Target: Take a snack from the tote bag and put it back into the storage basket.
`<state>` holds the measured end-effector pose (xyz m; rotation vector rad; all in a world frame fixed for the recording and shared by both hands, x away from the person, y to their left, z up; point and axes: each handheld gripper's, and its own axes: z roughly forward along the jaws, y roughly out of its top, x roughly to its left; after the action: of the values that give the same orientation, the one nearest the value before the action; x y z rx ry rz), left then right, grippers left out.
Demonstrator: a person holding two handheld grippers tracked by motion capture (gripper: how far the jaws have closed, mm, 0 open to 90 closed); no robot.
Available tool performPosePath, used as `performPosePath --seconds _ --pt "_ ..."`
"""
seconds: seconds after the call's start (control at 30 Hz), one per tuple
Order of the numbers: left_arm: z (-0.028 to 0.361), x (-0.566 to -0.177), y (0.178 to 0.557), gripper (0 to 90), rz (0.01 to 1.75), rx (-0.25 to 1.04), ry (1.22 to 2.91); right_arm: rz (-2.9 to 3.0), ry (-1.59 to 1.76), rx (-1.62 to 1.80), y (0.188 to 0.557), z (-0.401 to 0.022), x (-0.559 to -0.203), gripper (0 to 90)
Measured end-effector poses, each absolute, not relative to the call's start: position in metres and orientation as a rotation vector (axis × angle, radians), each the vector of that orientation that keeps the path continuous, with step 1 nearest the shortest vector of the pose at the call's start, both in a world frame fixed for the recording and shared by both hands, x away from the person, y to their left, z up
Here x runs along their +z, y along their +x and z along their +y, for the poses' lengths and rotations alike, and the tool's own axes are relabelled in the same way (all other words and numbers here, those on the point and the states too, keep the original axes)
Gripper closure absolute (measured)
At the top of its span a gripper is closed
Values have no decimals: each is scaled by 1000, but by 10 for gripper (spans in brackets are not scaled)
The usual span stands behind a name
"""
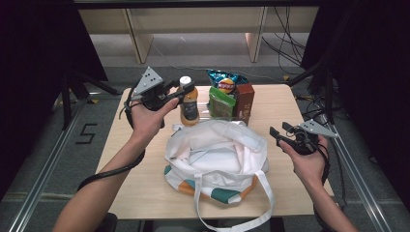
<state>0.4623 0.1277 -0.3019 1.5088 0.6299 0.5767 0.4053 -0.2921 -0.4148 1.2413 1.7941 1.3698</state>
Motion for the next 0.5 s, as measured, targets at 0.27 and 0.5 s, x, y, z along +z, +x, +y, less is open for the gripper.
performPosePath --seconds 0.27,0.5 --pt "127 -303 471 588 616 567 1524 1792 1247 1371 405 -292 -415 431" --pt "127 -305 477 587 613 563 1524 1796 1252 1375 405 -292 -415 431"
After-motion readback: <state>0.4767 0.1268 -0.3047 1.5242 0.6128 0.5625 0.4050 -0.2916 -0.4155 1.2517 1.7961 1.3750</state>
